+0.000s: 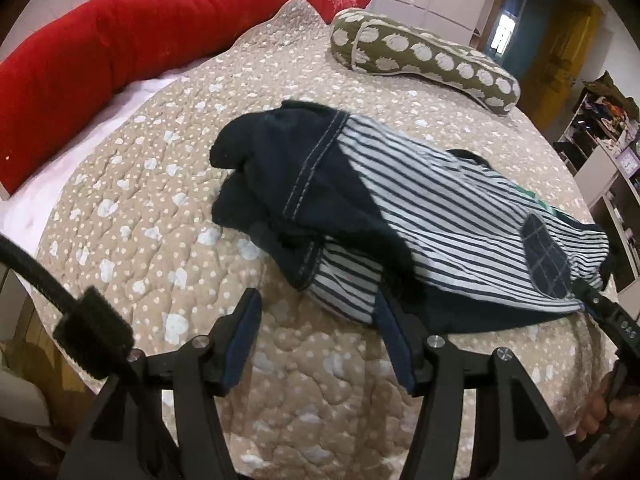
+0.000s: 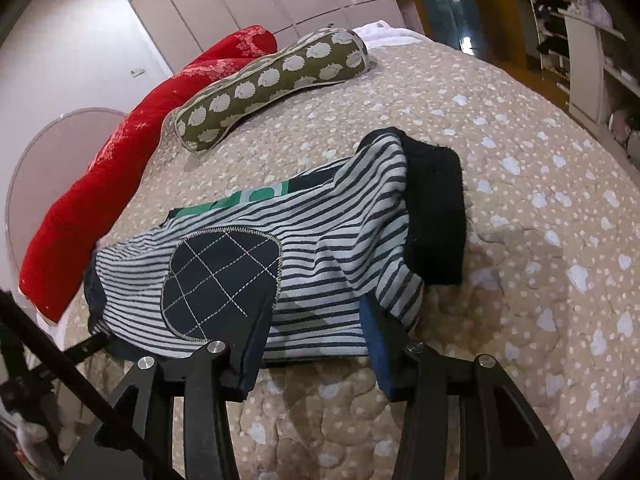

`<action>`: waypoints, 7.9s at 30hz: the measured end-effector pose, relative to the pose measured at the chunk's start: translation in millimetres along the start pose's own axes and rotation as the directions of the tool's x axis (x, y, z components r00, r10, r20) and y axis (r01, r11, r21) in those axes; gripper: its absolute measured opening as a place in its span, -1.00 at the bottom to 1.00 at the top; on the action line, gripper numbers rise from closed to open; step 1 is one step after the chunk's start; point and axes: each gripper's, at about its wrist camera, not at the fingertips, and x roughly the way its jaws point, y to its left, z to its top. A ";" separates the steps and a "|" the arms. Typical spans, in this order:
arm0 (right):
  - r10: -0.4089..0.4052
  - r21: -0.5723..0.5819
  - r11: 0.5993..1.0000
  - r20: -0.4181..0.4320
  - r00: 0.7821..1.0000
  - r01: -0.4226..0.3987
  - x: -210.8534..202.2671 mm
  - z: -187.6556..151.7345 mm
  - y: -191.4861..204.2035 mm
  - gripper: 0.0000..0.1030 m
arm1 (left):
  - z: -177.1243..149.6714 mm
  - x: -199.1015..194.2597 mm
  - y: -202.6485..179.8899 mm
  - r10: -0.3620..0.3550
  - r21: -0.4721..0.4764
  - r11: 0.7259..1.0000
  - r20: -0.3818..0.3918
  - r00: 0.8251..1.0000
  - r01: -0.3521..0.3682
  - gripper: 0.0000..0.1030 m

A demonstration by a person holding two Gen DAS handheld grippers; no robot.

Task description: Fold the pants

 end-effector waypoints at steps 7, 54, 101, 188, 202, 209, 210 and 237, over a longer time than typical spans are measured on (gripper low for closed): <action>0.016 -0.003 1.000 0.021 1.000 -0.016 -2.6 -3.9 -1.4 0.01 | 0.3 -30.0 -24.5 0.043 0.101 0.994 0.092 0.995 -0.052 0.12; 0.047 0.141 0.988 0.129 0.990 -0.066 -36.2 1.5 -59.2 0.29 | 90.2 58.7 -318.0 -0.262 0.526 0.765 -0.271 0.926 0.370 0.23; 0.123 -0.267 0.957 0.031 0.992 -0.110 -8.8 47.4 93.6 -0.12 | 66.6 -4.0 3.7 -0.356 -0.141 0.925 0.005 0.935 0.353 -0.03; 0.180 -0.490 0.806 -0.332 0.926 -0.333 92.7 -2.3 248.4 -0.84 | 5.7 -18.8 142.3 -0.220 -0.445 0.867 0.061 0.974 0.224 0.01; 0.258 -0.433 0.807 -0.352 0.900 -0.401 65.6 14.2 256.7 -0.71 | 4.6 -18.6 140.0 -0.222 -0.439 0.870 0.061 0.973 0.226 0.02; 0.198 -0.406 0.851 -0.337 0.921 -0.332 104.1 40.1 274.8 -0.71 | 2.9 -19.3 139.8 -0.227 -0.438 0.870 0.056 0.972 0.229 0.03; 0.168 -0.391 0.865 -0.365 0.916 -0.314 117.3 38.2 270.5 -0.71 | 2.6 -19.8 140.2 -0.227 -0.438 0.869 0.057 0.972 0.229 0.03; -0.136 -0.551 0.829 -0.368 0.920 -0.098 139.2 30.9 299.7 -0.43 | -2.9 -27.9 132.7 -0.227 -0.413 0.880 0.070 0.971 0.235 0.05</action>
